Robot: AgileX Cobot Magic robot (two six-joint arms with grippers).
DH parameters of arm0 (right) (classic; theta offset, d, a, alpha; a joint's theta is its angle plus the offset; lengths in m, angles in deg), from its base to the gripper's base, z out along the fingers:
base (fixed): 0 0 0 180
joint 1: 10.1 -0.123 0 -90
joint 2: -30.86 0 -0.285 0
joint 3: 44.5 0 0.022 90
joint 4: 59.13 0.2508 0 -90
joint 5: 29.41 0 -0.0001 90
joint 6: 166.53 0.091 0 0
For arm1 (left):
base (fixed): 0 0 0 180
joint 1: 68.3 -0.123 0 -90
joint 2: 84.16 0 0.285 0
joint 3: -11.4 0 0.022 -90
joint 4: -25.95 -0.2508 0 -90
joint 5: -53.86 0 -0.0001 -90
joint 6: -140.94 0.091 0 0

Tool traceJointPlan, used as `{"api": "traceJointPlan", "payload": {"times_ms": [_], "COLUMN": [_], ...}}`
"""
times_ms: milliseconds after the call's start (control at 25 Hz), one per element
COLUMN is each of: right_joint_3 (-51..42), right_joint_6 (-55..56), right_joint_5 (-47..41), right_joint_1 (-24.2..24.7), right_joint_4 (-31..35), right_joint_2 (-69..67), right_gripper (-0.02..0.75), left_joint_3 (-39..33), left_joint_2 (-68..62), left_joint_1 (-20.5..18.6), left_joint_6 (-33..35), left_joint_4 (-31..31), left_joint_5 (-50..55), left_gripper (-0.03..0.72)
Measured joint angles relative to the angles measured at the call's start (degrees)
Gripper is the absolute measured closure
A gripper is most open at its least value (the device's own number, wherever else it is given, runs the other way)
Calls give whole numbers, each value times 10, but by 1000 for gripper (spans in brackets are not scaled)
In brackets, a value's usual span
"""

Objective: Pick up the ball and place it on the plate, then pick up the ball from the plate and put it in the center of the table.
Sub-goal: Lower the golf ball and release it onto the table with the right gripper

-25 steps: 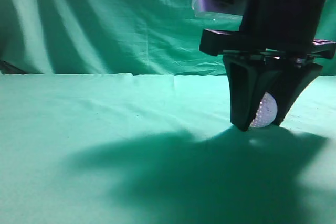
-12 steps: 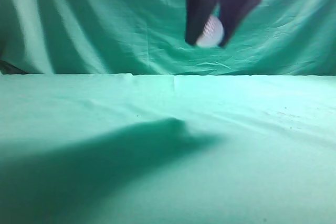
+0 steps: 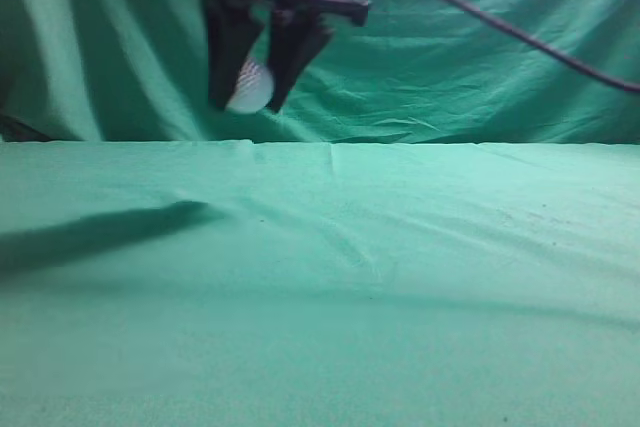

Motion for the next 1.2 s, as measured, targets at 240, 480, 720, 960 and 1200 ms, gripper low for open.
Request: {"api": "traceJointPlan", "payload": {"times_ms": [240,480,720,960,1200], "right_joint_3": [128,179,180,182,211], "right_joint_6": [-2,-14,-21,-22,-22], "right_joint_5": [-18,-12,-3,-2,-37], "right_joint_1": [-18,-24,-24,-24,-24], "right_joint_4": [26,39,39,39,39], "right_joint_2": [-114,-165,-179,-179,-150], "right_gripper": [419,419,419,241,241], "left_joint_3": [0,0,0,0,0], "left_joint_2": [0,0,0,0,0], "left_joint_1": [0,0,0,0,0], "left_joint_6": [0,0,0,0,0], "left_joint_4": [0,0,0,0,0], "left_joint_5": [0,0,0,0,0], "left_gripper": [688,688,688,688,688]}}
